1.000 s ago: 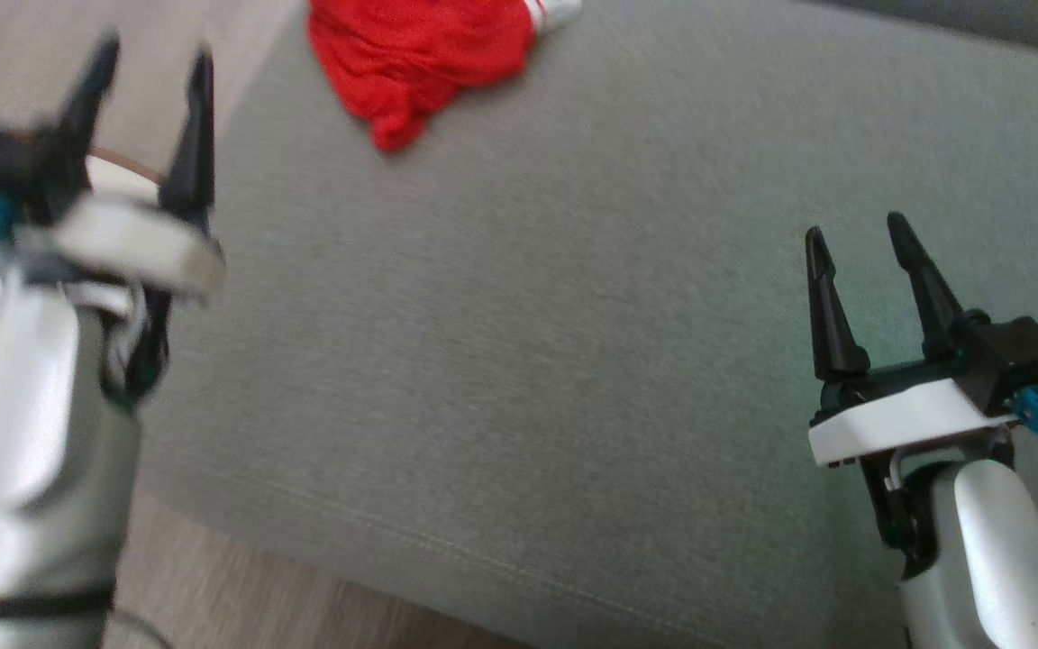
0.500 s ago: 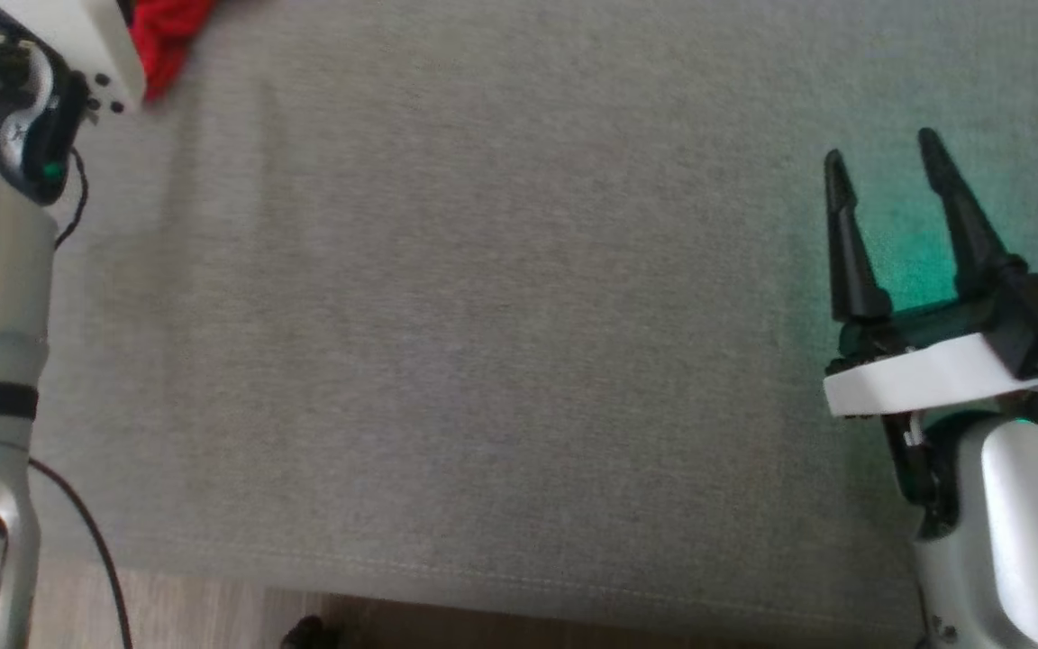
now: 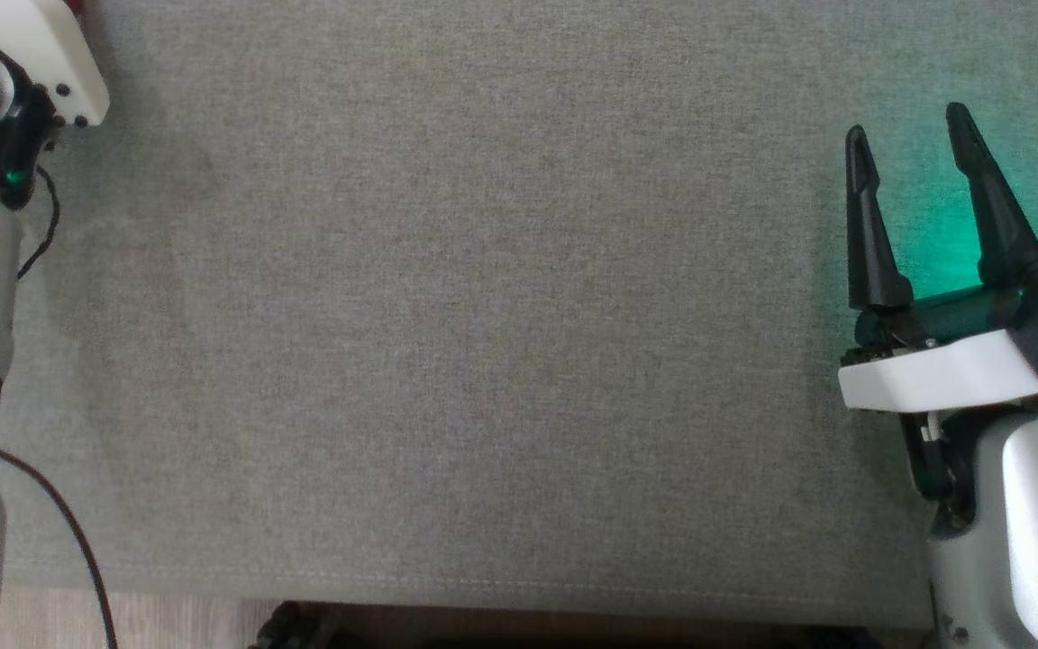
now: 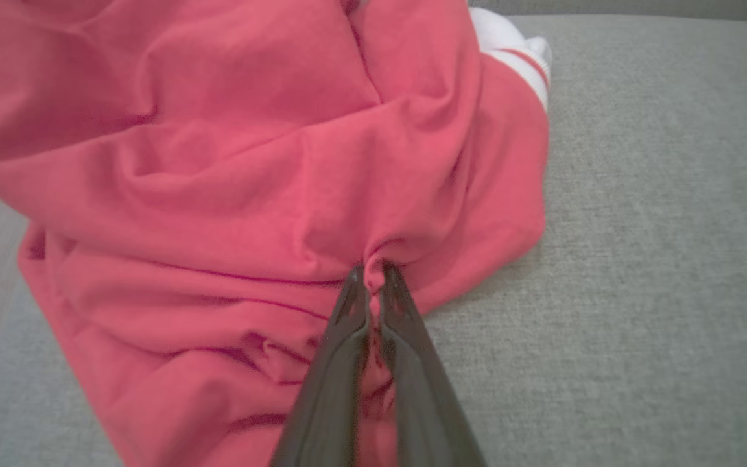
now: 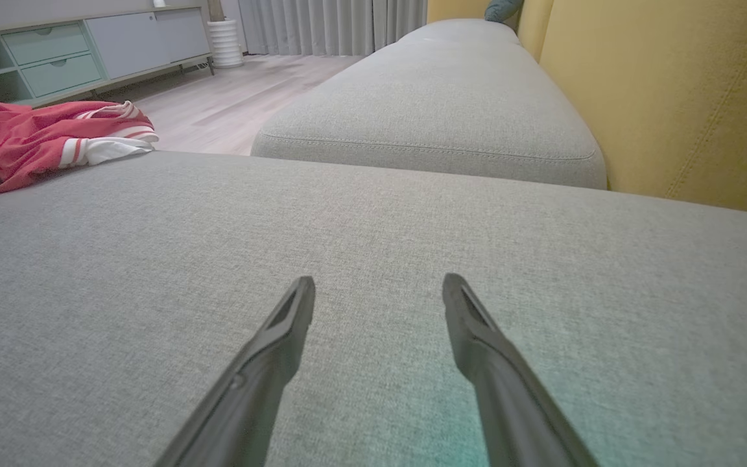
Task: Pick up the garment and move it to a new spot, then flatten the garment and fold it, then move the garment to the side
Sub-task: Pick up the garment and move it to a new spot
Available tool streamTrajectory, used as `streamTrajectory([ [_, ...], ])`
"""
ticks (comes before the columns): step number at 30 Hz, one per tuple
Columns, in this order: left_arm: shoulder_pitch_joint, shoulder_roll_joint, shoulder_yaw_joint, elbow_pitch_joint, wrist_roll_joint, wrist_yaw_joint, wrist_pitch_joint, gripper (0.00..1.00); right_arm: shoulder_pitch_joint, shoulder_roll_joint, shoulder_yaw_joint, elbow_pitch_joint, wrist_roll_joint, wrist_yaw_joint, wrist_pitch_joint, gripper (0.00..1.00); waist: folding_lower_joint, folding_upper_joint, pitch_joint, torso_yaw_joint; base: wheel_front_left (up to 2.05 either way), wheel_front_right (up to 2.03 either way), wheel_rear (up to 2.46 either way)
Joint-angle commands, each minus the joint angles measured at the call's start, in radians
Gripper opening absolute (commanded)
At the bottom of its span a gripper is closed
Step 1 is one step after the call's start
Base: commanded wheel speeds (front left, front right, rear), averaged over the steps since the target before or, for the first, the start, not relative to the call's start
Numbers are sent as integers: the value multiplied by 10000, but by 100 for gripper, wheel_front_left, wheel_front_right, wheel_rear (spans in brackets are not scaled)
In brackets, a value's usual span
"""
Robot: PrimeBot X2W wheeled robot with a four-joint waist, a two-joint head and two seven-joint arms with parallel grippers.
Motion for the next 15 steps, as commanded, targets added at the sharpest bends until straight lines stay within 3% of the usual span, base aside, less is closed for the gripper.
streamTrajectory([
  [1, -299, 685, 74, -55, -88, 17, -77, 0, 97, -14, 254, -347, -29, 65, -4, 100, -1, 1, -61, 2, 0, 0, 0],
  [15, -810, 1114, -779, 153, 196, 16, -2282, 0, 83, -14, 255, 439, 373, 65, -501, 100, -1, 1, -1560, 170, 0, 0, 0],
])
